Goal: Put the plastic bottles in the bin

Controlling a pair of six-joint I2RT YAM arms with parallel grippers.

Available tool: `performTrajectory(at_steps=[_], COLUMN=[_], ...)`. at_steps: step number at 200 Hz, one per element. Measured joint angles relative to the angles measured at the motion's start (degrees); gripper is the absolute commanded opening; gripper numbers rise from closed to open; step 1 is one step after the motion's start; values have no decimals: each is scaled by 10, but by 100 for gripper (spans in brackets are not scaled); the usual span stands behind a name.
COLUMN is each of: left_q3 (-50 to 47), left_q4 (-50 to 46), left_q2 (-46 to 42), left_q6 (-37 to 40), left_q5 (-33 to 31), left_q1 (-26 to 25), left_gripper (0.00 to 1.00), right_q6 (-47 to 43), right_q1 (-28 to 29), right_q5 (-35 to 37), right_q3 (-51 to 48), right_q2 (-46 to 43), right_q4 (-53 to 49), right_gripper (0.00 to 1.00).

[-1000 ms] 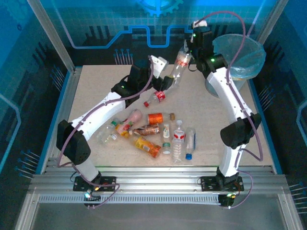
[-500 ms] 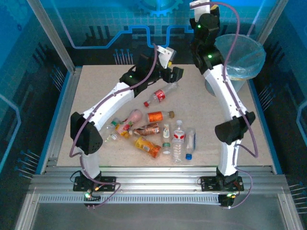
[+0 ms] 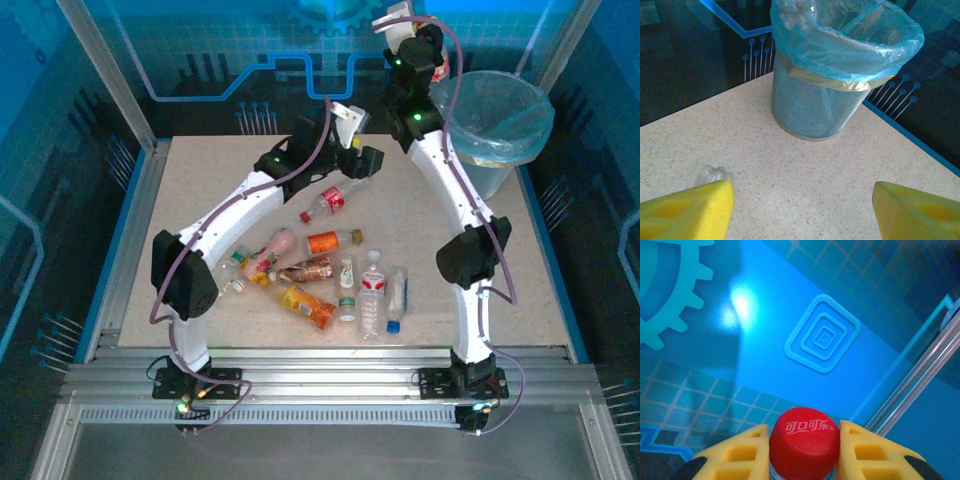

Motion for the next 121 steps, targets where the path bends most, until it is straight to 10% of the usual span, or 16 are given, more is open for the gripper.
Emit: performTrajectory(at_steps=[121], left_q3=[-12], left_q4=[-8], left_q2=[0], left_q6=[-10], left_q5=[12], left_q1=[0], left_gripper=[73], right_q6=[102], right_q1=[-90], right_q5=[-54], right_q3=[-257], right_q2=[-243], right_q4=[16], right_gripper=[0])
